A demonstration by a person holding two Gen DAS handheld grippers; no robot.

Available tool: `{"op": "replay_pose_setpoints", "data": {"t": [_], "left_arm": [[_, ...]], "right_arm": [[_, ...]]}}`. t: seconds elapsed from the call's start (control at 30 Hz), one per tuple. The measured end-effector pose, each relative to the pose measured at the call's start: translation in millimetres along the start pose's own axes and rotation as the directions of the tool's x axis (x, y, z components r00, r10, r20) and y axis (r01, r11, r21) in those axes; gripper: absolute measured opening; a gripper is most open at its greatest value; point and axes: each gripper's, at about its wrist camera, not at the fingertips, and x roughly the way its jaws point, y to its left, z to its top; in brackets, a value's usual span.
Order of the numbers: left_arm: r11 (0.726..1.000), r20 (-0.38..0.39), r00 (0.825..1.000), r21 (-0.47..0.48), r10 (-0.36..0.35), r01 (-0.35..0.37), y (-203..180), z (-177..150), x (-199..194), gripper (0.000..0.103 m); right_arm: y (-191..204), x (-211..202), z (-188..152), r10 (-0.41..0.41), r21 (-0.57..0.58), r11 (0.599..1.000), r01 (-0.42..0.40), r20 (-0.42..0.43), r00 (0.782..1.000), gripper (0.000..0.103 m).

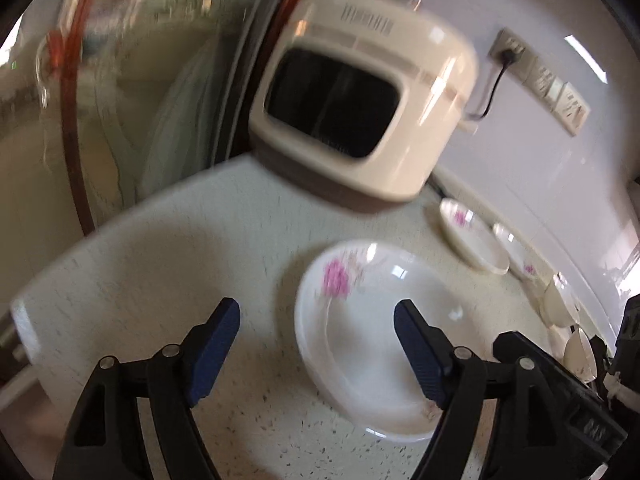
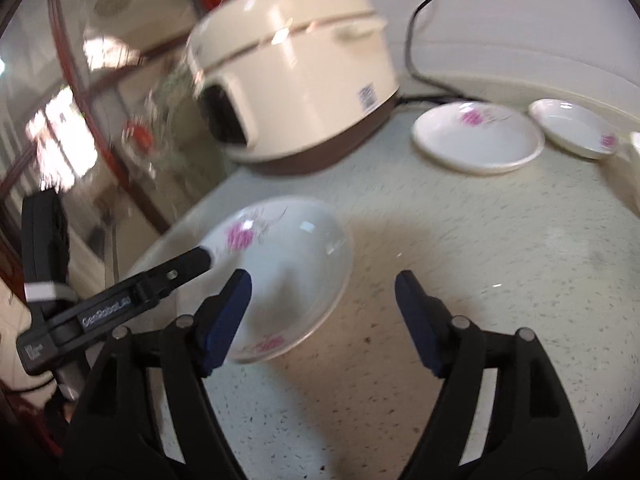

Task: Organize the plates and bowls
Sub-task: 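Lower the plate onto the counter beside the cooker and open both tools, then grasp the rim of another pink-flower plate with the right tool while the left tool grasps it too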

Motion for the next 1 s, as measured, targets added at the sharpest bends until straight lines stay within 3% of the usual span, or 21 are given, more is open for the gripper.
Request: {"op": "replay_pose_setpoints", "data": {"t": [0.1,0.17,0.2,0.27,0.3,0.4,0.47,0.57,0.63,0.8,0.9,1.0], "left_arm": [[0.993,0.15,0.989,0.114,0.014,-0.031,-20,3,-29,0.086],[0.976,0.243,0.97,0.211,-0.002,-0.051,-41,4,-48,0.093],[0.963,0.28,0.96,0.263,-0.014,-0.062,-52,4,-56,0.103],[0.931,0.33,0.942,0.357,-0.055,-0.07,-80,3,-69,0.103],[0.923,0.329,0.942,0.381,-0.071,-0.063,-88,4,-71,0.103],[0.904,0.262,0.959,0.427,-0.107,-0.016,-120,3,-66,0.103],[0.908,0.204,0.969,0.417,-0.138,0.041,-143,8,-49,0.103],[0.92,0.128,0.989,0.392,-0.078,0.022,-173,17,-12,0.103],[0.934,0.062,0.995,0.355,-0.078,0.051,-191,27,13,0.103],[0.96,-0.012,0.999,0.277,0.042,-0.037,-217,53,85,0.103],[0.964,-0.046,0.988,0.229,0.147,-0.133,-213,55,123,0.103],[0.963,-0.047,0.982,0.209,0.182,-0.169,-207,51,144,0.103]], "right_arm": [[-9,-16,1,-0.021,0.033,0.999,0.018,0.086,0.996,0.089],[-14,-28,1,-0.046,0.044,0.998,0.041,0.142,0.989,0.096],[-16,-34,1,-0.072,0.042,0.997,0.066,0.159,0.985,0.097],[-21,-42,6,-0.154,0.019,0.988,0.153,0.163,0.974,0.097],[-24,-44,9,-0.191,0.008,0.981,0.192,0.155,0.969,0.097],[-43,-50,20,-0.32,0.038,0.947,0.318,0.1,0.942,0.097],[-63,-52,28,-0.324,0.083,0.944,0.318,0.069,0.944,0.097],[-97,-52,36,-0.308,0.163,0.941,0.297,0.039,0.951,0.097],[-120,-47,41,-0.303,0.216,0.931,0.293,0.014,0.953,0.097],[-164,-31,54,-0.243,0.322,0.919,0.23,0.003,0.97,0.097],[-174,-14,61,-0.19,0.339,0.924,0.177,0.004,0.982,0.097],[-188,5,68,-0.142,0.373,0.918,0.132,-0.001,0.99,0.097]]}}
